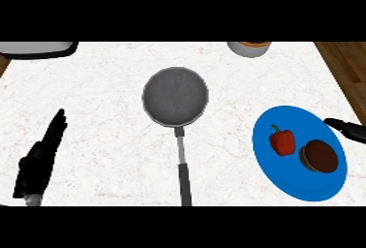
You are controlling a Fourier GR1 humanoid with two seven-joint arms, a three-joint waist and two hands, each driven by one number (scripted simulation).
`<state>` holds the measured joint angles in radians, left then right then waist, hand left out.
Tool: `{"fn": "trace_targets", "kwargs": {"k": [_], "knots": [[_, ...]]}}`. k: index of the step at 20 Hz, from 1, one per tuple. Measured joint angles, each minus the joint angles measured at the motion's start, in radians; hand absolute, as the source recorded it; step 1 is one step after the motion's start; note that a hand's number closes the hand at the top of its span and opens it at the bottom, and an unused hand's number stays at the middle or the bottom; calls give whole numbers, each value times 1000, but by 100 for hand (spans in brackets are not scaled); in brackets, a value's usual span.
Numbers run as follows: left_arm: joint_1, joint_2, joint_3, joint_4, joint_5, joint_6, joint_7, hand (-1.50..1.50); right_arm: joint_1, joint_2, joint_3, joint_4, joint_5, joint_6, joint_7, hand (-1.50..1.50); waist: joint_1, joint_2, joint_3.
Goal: Pick the cupcake from the plate and place it in the pan
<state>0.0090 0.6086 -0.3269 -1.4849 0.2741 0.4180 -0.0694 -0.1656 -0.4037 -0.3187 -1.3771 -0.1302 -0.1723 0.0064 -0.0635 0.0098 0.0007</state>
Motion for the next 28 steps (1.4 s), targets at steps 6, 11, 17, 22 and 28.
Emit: {"fn": "trace_targets", "kwargs": {"k": [6, 11, 17, 22, 28], "knots": [[29, -4, -35, -25, -11, -2, 58, 0, 250, -77, -69, -27, 46, -31, 152, -150, 12, -13, -2], [13, -1, -40, -45, -21, -17, 96, 0, 390, -216, -55, -133, 91, 91, 264, -150, 30, -13, -2], [13, -16, -44, -43, -41, -36, 103, 0, 383, -347, -39, -202, 36, 293, 401, -150, 54, -11, -2], [7, -28, -49, -79, -72, -38, 142, 0, 303, -396, 7, -250, -10, 404, 547, -150, 66, -10, -2], [-3, -47, -20, -75, -87, -70, 159, 0, 171, -411, 79, -233, -18, 474, 734, -150, 72, -9, -1]]}}
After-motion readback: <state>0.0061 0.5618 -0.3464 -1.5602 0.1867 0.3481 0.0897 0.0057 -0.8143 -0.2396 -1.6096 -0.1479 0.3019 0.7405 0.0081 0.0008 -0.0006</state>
